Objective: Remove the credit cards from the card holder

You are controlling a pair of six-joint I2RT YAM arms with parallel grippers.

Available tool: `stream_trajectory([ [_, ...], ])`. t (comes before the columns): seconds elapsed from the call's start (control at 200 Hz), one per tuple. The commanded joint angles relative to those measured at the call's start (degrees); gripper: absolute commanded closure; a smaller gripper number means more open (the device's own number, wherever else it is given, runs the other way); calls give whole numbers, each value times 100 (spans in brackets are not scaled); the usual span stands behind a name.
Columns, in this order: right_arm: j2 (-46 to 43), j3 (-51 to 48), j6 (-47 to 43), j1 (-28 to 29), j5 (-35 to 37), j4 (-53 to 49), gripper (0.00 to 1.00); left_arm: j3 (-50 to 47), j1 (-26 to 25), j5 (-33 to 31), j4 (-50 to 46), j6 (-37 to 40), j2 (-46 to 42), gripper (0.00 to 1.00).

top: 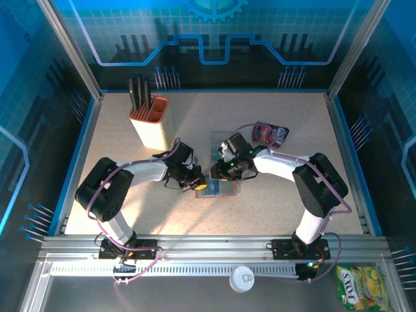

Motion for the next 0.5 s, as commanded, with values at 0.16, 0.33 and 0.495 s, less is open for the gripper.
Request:
stream_trajectory([
  [0.16, -20, -171, 9, -62, -20, -69, 64, 153, -39, -350, -510, 227, 159, 98],
  [0.33, 58, -267, 23, -76, -69, -43, 64, 108, -45, -390, -524, 233, 191, 98],
  [0.495, 146, -346, 87, -79, -199, 110, 64, 108, -45, -386, -510, 237, 205, 98],
])
